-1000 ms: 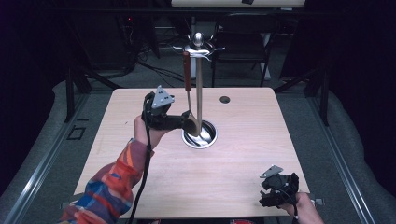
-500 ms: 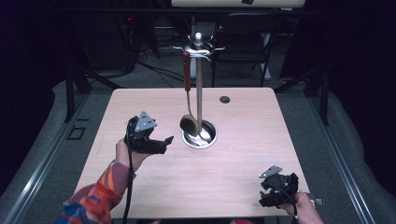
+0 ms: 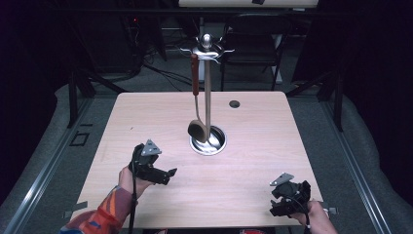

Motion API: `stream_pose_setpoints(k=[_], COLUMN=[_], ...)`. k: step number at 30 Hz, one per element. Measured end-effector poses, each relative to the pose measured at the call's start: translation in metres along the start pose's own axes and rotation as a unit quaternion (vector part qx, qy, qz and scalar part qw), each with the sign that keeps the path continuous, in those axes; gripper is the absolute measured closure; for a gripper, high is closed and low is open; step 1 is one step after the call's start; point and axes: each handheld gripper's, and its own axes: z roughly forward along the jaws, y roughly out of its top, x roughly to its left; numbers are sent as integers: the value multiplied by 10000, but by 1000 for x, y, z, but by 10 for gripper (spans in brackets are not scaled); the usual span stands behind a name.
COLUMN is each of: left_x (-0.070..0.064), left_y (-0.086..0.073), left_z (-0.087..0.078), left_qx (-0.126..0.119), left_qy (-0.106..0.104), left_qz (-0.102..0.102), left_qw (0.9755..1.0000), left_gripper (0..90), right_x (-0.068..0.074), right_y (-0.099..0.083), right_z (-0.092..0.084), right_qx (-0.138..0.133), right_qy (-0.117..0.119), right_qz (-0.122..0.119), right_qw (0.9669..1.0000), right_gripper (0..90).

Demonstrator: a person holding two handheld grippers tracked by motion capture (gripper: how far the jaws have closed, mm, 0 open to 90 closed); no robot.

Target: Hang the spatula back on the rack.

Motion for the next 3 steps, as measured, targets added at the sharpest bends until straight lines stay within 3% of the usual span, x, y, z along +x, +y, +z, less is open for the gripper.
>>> stream_pose_setpoints(k=[3], left_x=[2], left_y=[-1], left_z=[4], left_qx=[37], left_qy=[-59], left_qz=[-53], left_qw=[10000], left_gripper=[1], right_x=[0], right_y=[0], right_z=[0], right_qx=[-18], right_qy=[-2], right_qz=[-4], right_qw=[10000], right_gripper=[149])
